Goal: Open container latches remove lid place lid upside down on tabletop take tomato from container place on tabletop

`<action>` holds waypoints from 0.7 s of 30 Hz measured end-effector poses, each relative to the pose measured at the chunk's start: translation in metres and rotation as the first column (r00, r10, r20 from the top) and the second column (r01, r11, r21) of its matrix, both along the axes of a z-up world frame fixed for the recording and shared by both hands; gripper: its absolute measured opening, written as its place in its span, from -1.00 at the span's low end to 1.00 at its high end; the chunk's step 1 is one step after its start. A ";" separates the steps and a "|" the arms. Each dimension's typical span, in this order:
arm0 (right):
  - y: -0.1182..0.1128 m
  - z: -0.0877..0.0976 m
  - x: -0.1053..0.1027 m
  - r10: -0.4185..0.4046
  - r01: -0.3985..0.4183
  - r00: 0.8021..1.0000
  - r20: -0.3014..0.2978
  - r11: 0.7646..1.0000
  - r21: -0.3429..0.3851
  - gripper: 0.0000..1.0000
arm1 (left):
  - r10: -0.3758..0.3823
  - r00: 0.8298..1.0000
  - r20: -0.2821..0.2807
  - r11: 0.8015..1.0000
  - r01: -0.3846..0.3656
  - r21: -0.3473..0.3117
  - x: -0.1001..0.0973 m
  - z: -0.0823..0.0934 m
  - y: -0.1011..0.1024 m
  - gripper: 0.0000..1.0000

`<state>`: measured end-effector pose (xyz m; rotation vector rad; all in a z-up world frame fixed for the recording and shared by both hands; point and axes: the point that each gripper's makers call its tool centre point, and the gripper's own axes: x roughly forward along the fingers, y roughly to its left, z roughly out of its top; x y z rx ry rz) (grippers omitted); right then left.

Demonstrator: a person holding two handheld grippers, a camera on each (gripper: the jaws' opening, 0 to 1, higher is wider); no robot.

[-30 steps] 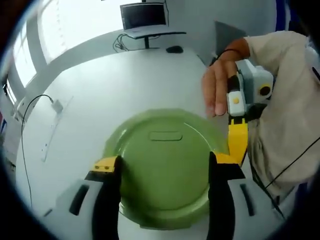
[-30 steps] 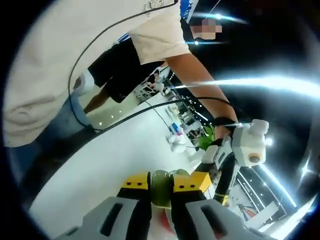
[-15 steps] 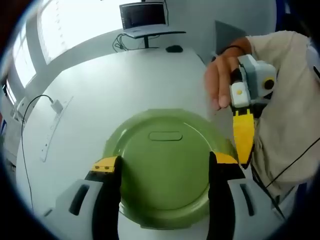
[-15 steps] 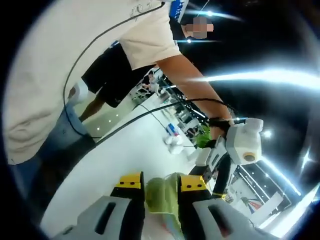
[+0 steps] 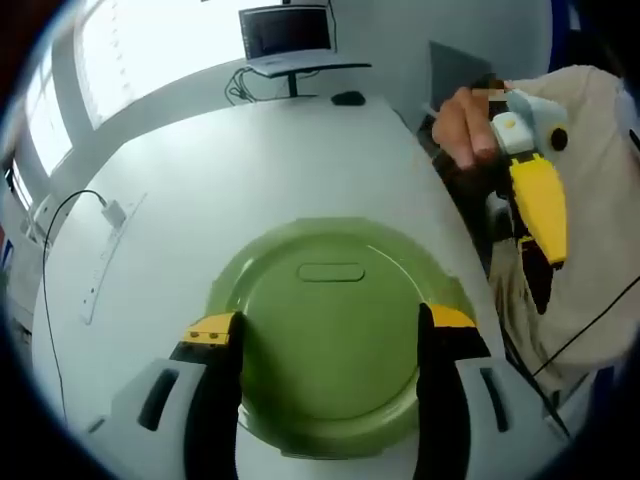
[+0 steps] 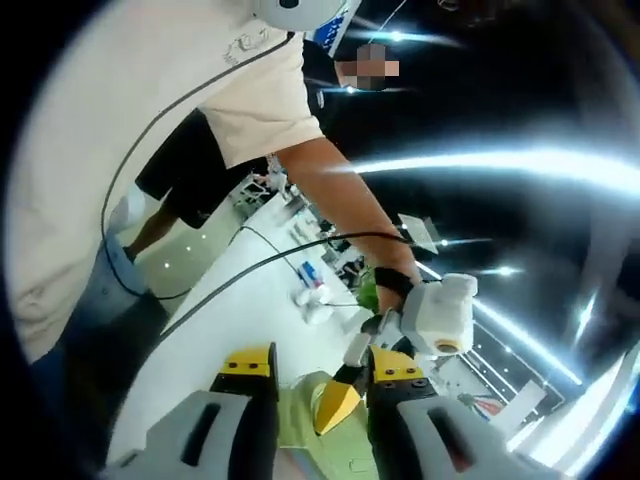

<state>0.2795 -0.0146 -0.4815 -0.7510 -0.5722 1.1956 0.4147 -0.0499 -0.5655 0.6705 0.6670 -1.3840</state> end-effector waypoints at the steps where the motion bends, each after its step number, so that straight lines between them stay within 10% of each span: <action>1: -0.001 0.005 0.002 -0.021 0.021 1.000 -0.008 1.000 0.013 -0.41 | 0.000 1.000 0.000 1.000 0.000 -0.001 0.000 0.000 0.000 0.29; 6: -0.009 0.044 0.011 -0.081 0.097 0.993 -0.091 0.978 0.183 -0.40 | 0.001 1.000 0.000 1.000 -0.001 -0.007 -0.001 0.001 0.001 0.29; 13: -0.033 0.081 0.034 -0.154 0.247 0.954 -0.257 0.890 0.384 -0.39 | 0.000 1.000 0.002 1.000 0.000 -0.003 -0.011 0.002 0.001 0.29; 21: -0.066 0.086 0.064 -0.142 0.413 0.861 -0.488 0.756 0.508 -0.41 | 0.001 1.000 0.002 1.000 -0.001 -0.018 -0.012 0.004 0.002 0.29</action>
